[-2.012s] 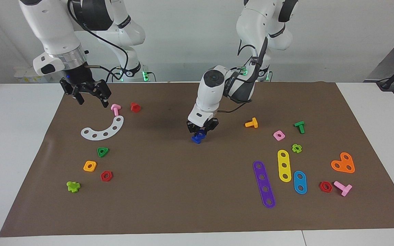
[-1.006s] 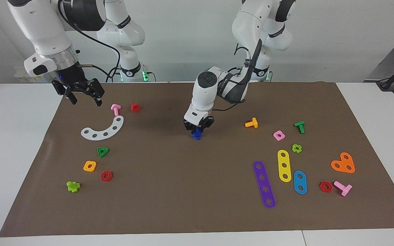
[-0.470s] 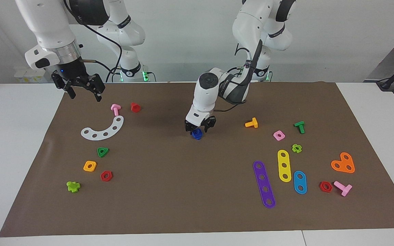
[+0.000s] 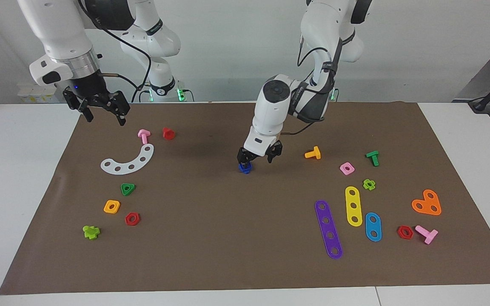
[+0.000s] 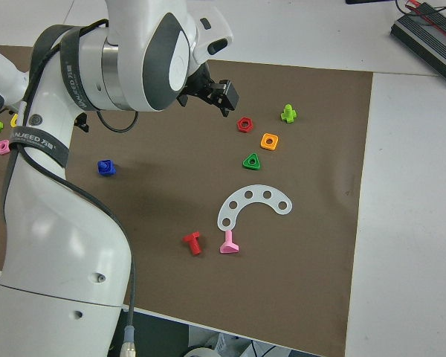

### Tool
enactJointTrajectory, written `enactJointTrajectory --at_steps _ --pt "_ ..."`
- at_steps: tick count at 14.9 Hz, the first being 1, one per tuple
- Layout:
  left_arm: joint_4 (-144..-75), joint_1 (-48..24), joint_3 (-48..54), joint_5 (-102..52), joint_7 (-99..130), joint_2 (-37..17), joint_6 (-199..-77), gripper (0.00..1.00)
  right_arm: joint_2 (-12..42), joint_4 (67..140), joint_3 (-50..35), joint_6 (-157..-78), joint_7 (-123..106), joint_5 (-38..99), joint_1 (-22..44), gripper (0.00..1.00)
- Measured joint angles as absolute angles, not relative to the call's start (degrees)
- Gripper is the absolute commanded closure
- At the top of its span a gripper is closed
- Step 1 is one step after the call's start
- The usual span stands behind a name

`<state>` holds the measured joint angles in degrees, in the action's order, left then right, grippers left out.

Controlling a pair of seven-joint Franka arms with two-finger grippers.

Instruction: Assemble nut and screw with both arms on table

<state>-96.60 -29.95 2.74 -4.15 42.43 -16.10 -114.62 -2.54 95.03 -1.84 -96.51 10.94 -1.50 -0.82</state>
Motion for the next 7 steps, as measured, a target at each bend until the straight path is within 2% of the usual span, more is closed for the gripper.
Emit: enactJointTrajectory --at_steps 3,7 --pt "-96.65 -23.3 2.54 -4.14 31.21 -11.38 -106.11 0.0 -2.53 95.04 -1.85 -95.95 10.94 -1.49 -0.64 0.0" --pt "-97.62 -13.83 2.1 -2.46 12.07 -9.24 -99.37 0.0 -2.6 95.02 -1.98 -91.97 10.95 -1.48 0.49 0.0"
